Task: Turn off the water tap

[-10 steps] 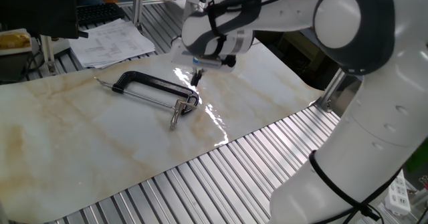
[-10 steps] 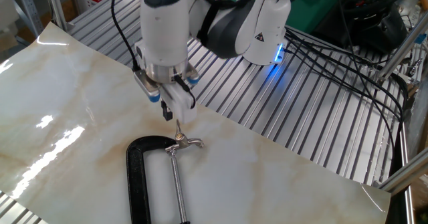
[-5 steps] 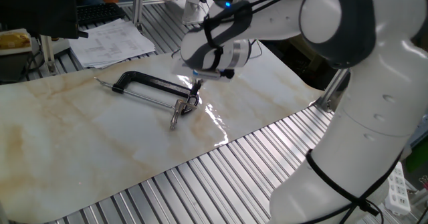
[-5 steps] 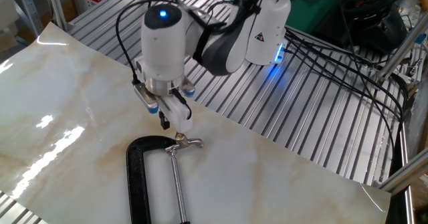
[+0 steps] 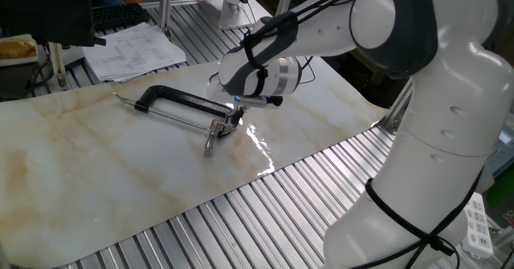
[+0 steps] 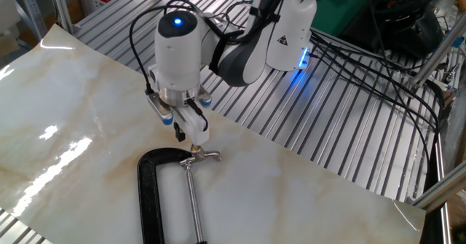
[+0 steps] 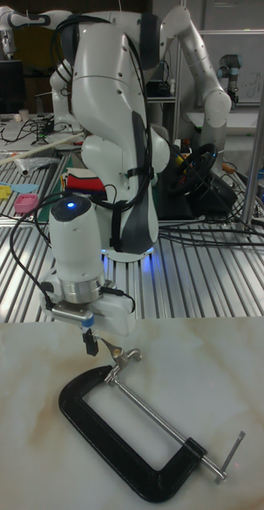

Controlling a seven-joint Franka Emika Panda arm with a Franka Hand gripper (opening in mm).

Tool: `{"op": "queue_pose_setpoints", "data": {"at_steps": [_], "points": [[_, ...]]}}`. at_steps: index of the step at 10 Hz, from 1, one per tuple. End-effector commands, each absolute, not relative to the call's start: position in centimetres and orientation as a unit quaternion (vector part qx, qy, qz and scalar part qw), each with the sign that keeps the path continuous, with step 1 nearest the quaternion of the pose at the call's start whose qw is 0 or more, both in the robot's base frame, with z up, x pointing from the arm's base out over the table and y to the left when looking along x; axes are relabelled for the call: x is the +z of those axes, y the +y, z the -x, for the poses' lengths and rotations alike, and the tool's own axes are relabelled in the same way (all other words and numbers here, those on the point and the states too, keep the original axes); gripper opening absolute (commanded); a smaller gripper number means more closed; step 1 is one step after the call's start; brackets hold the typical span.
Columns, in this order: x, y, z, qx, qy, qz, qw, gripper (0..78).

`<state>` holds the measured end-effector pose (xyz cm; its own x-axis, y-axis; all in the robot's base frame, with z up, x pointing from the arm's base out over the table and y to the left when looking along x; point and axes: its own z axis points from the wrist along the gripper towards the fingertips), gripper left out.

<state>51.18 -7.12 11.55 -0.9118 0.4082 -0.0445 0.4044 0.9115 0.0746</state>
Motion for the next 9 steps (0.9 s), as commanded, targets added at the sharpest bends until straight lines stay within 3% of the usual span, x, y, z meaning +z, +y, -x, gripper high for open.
{"op": "queue_pose_setpoints", "data": {"at_steps": [1, 9], "points": [[11.38, -6.99, -50.85, 0.031, 0.977, -0.208, 0.029, 0.0], [11.05, -7.03, -50.72, 0.031, 0.975, -0.217, 0.030, 0.0]]}}
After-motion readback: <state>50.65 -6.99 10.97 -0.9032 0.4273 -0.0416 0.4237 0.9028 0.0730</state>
